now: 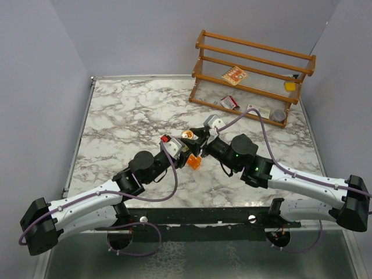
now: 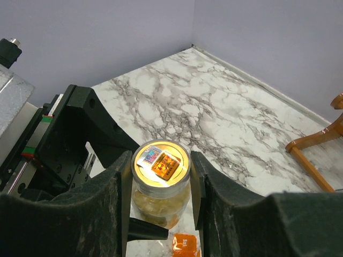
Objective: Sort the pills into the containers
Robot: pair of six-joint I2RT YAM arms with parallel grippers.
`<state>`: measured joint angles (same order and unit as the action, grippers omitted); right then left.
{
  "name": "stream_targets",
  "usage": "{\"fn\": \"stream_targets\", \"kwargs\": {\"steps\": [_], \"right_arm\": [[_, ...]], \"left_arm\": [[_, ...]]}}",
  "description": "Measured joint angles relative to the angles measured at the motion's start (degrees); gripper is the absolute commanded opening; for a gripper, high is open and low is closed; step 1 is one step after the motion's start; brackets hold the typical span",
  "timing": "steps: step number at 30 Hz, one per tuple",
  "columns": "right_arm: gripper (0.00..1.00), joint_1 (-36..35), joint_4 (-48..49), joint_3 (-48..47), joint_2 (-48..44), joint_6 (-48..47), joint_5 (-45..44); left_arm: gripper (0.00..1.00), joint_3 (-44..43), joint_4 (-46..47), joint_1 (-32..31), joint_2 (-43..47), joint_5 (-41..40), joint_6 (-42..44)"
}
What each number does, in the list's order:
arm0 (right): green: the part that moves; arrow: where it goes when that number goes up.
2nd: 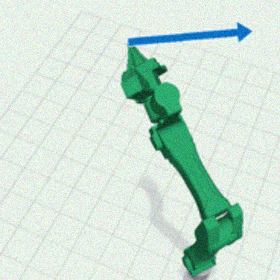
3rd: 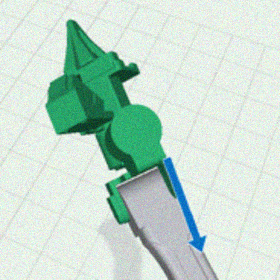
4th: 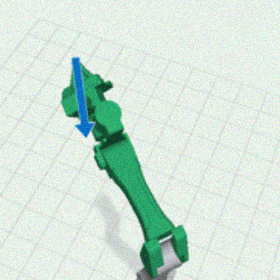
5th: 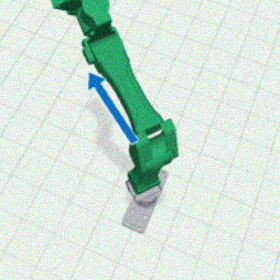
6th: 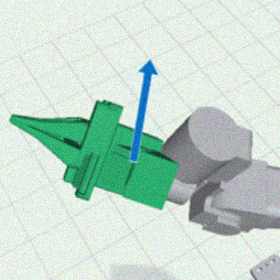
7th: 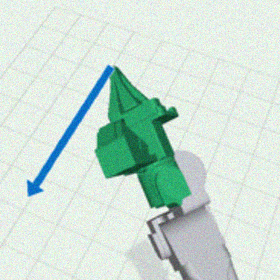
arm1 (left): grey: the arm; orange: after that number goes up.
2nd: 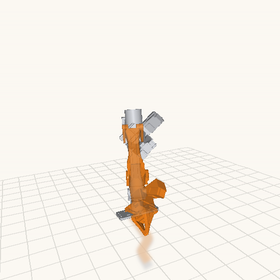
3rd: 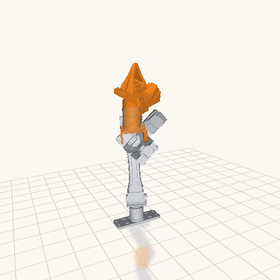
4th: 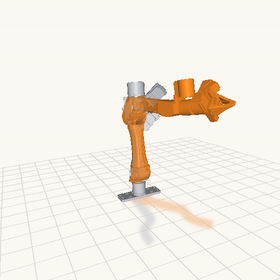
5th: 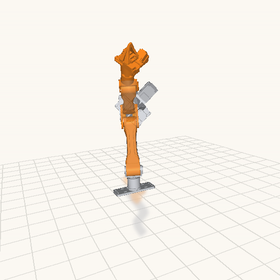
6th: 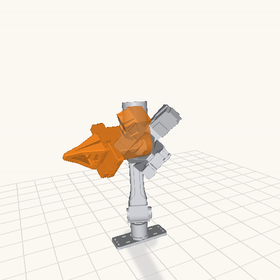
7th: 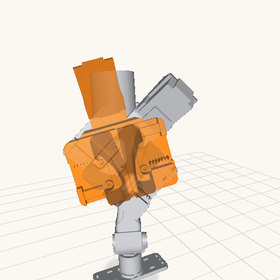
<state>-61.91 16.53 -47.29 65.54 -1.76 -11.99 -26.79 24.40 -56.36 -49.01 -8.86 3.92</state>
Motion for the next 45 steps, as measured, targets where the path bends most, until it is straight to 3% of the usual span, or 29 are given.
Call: {"fn": "stream_targets", "kwargs": {"steps": [23, 29, 45], "right_arm": [[0.01, -0.68, 1.16, -3.13, 5.7, 2.19, -8.17], [0.2, -0.72, 1.09, -3.13, 4.59, 2.23, -8.5], [0.38, -0.74, -0.28, -2.99, 1.18, 1.75, -7.85]], "left_arm": [[0.0, 0.0, 5.11, 0.07, -4.63, -6.71, 0.9], [0.0, 0.0, 6.32, 0.02, -4.74, -6.6, 1.14], [0.0, 0.0, 9.64, -0.74, -4.74, -5.03, 1.16]]}}
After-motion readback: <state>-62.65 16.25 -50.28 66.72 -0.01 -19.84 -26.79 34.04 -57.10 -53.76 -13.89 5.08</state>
